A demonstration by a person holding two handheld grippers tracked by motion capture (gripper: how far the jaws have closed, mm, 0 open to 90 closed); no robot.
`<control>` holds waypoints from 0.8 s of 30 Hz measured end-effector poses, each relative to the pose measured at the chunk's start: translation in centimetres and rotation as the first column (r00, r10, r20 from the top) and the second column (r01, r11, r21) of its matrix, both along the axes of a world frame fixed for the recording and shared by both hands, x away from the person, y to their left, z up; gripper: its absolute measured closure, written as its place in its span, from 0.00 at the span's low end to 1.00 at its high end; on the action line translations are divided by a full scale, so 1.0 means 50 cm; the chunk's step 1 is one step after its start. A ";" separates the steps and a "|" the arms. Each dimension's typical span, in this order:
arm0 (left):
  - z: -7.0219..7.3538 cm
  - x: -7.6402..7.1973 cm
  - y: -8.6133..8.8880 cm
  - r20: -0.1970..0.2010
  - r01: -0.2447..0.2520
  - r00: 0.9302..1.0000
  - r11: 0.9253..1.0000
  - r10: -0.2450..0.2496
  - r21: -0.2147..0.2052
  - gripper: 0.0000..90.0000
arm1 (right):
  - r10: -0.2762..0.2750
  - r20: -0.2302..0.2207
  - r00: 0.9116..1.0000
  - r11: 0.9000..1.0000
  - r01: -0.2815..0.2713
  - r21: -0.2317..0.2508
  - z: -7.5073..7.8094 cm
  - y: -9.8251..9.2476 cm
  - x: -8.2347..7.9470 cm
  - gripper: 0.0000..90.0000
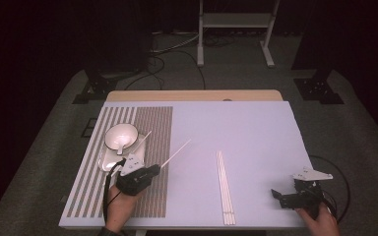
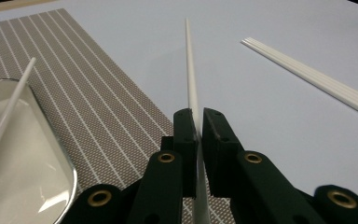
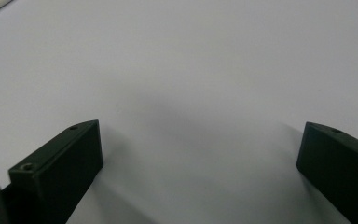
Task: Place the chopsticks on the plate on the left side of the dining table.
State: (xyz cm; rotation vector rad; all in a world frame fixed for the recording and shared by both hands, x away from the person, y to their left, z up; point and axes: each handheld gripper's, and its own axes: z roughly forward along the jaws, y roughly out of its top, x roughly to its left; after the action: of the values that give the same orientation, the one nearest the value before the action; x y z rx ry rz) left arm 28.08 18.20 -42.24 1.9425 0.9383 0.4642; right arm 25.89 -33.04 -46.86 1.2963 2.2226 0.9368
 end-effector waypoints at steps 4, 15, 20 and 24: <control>0.002 0.001 0.010 0.007 -0.016 1.000 1.000 0.016 -0.007 0.94 | 0.000 0.000 1.000 1.000 0.000 0.000 0.000 0.000 0.000 0.00; 0.004 0.005 0.034 0.007 -0.055 0.998 0.998 0.055 -0.003 0.94 | 0.000 0.000 1.000 1.000 0.000 0.000 0.000 0.000 0.000 0.00; 0.004 0.007 0.045 0.012 -0.070 0.997 0.998 0.070 0.000 0.94 | 0.000 0.000 1.000 1.000 0.000 0.000 0.000 0.000 0.000 0.00; 0.002 0.008 0.053 0.008 -0.087 0.996 0.996 0.087 -0.001 0.94 | 0.000 0.000 1.000 1.000 0.000 0.000 0.000 0.000 0.000 0.00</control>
State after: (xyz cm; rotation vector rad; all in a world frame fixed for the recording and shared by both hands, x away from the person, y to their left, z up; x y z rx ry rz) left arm 28.50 20.84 -42.13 1.9037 1.0211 0.5212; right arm 25.89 -33.04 -46.86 1.2965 2.2228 0.9366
